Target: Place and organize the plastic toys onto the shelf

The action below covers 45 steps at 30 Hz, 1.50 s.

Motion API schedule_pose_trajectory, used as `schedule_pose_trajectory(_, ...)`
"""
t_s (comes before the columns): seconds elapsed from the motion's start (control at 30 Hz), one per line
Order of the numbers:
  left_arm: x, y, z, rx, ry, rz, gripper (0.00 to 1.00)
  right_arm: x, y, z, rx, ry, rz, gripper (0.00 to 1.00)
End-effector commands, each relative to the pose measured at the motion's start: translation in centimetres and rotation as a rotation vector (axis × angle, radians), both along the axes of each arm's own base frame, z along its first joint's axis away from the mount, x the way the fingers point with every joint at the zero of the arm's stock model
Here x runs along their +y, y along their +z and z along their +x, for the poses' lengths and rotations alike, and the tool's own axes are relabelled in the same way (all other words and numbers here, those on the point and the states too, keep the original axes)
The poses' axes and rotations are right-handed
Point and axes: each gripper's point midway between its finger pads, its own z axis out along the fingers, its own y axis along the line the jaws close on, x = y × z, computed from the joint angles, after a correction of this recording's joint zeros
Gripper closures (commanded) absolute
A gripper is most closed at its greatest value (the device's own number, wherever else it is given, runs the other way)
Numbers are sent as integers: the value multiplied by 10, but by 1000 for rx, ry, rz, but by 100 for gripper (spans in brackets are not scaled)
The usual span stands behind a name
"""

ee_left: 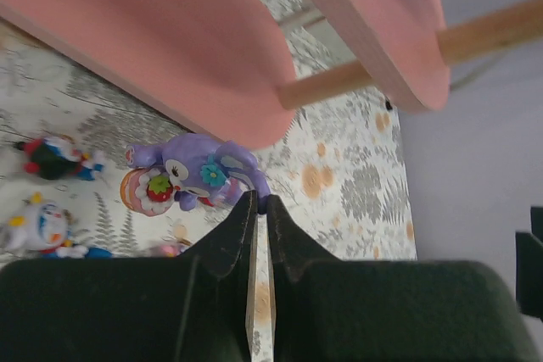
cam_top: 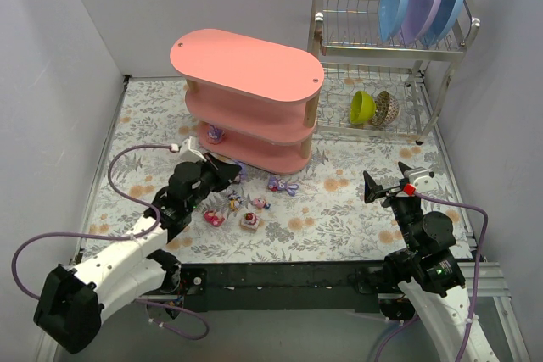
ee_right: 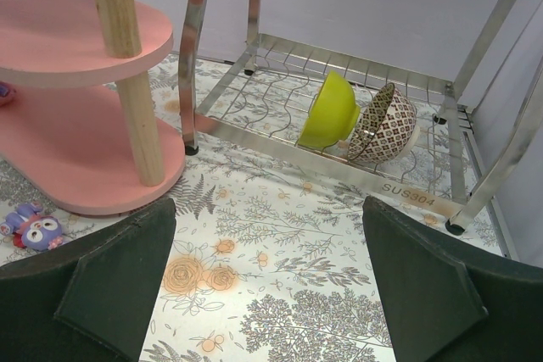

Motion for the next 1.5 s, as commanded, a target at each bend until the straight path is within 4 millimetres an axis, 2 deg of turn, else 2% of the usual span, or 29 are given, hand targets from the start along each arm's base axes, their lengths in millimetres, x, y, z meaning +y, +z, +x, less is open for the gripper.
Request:
schedule_pose_trajectory(0.0,24,23,20,-73,86,-106,100,-12,51,-29,-229,7,99,2)
schedule_pose_trajectory(0.2,50,26,46,-112,178,-134,100,-11,51,-30,-229,8,98,2)
schedule_pose_trajectory(0.33,50,31,60,-141,167,-157,100,-12,52,-30,-231,8,98,2)
schedule_pose_trajectory(0.53,43,18,77,-114,154,-163,100,-12,52,-30,-232,8,99,2)
schedule_pose_trajectory(0.77,41,19,88,-131,163,-173,100,-12,52,-30,-231,4,102,2)
schedule_pose_trajectory(1.47,39,4,116,-126,203,-151,100,-12,51,-29,-232,1,105,2)
